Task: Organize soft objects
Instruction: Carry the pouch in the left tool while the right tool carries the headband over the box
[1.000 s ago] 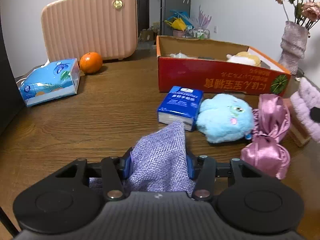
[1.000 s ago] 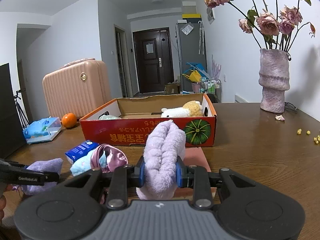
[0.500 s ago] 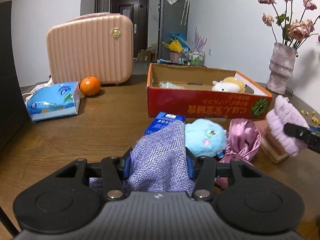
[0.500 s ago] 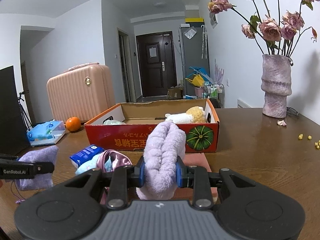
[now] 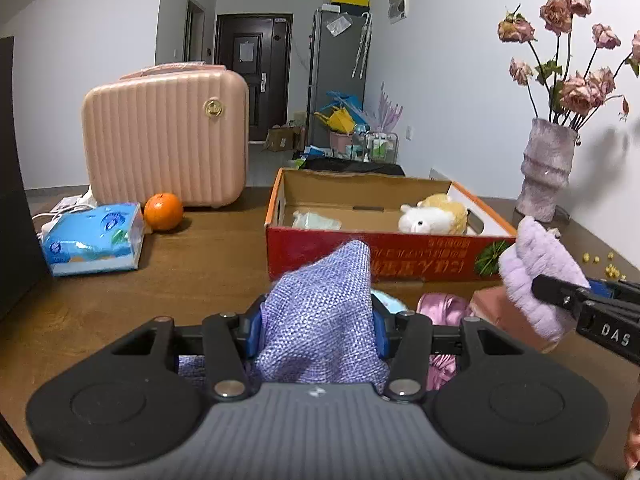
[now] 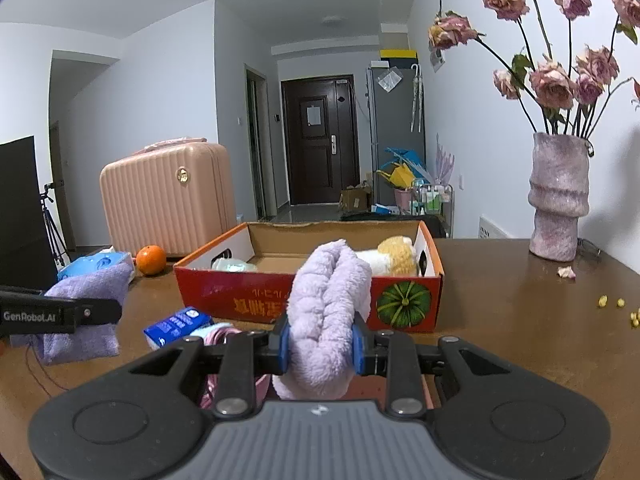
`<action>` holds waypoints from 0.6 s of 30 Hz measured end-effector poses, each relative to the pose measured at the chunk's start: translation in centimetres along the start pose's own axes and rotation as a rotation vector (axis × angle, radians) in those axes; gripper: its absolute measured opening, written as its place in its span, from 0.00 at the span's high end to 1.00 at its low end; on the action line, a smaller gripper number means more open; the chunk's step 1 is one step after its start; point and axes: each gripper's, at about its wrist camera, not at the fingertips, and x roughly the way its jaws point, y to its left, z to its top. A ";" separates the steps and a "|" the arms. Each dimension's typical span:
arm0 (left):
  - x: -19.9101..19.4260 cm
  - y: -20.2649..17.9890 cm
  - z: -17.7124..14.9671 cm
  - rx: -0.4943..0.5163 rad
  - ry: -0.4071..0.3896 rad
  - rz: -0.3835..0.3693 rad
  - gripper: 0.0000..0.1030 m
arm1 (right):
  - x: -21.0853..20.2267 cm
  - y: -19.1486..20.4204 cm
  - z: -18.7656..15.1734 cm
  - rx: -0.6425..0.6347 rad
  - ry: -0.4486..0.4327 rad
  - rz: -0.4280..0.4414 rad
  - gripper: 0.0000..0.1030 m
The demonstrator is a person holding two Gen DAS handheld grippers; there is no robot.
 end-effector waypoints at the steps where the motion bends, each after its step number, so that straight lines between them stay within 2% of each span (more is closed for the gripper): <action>1: 0.0 -0.1 0.2 -0.001 -0.005 -0.002 0.52 | 0.1 0.1 0.2 -0.003 -0.003 0.000 0.73; 18: 1.6 -1.9 3.9 -0.036 -0.072 -0.006 0.52 | 2.5 0.8 3.5 -0.036 -0.075 0.011 0.73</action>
